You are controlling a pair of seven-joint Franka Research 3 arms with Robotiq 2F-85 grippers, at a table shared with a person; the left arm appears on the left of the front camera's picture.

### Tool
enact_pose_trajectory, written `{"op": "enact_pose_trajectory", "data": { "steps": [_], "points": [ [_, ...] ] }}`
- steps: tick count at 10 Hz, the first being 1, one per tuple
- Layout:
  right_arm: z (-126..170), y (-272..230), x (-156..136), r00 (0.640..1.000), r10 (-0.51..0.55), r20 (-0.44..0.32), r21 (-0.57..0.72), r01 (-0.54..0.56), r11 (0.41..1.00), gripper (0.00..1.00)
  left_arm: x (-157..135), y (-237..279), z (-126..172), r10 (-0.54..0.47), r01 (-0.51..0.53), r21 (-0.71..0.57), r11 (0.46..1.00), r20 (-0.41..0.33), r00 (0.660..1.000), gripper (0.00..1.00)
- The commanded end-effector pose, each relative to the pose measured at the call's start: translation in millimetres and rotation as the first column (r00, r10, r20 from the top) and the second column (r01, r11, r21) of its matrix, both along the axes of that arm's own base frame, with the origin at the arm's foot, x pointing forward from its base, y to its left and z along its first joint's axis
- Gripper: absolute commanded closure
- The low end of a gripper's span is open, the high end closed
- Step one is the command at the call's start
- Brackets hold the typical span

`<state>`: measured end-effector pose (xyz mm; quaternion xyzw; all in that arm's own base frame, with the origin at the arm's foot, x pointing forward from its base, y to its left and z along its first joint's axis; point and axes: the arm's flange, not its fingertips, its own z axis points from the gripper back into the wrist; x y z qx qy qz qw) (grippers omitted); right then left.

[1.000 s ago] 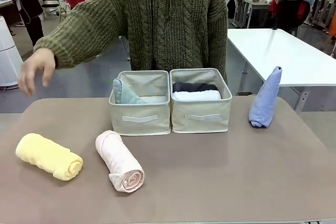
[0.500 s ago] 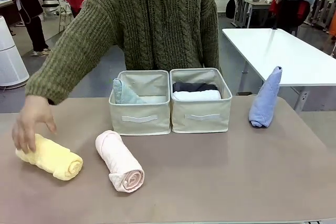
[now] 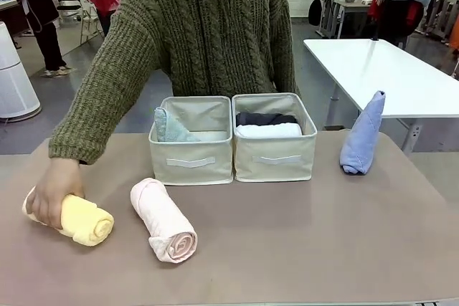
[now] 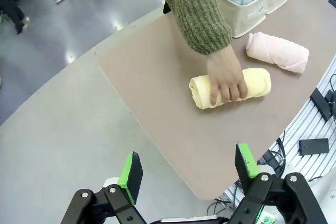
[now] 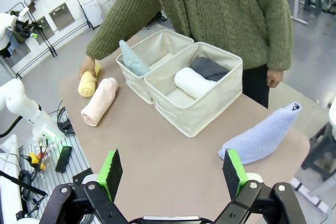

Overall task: Sort the towels based on their folding style.
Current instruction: Pick up another triangle-folded towel from the table and place it in the left Fabric basket.

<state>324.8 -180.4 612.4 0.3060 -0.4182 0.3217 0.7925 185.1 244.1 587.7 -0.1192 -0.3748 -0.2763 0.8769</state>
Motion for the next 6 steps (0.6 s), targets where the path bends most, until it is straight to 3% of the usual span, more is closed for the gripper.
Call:
{"op": "enact_pose_trajectory", "data": {
  "steps": [1,6],
  "points": [
    [-0.4,1.2,0.7,1.000,0.010,0.011,0.016,-0.010,1.000,0.00,-1.9,0.2,-2.6,-0.015,0.015,-0.004,1.000,0.008,1.000,0.08],
    [-0.4,1.2,0.7,1.000,0.010,0.011,0.016,-0.010,1.000,0.00,-1.9,0.2,-2.6,-0.015,0.015,-0.004,1.000,0.008,1.000,0.08]
  ]
}}
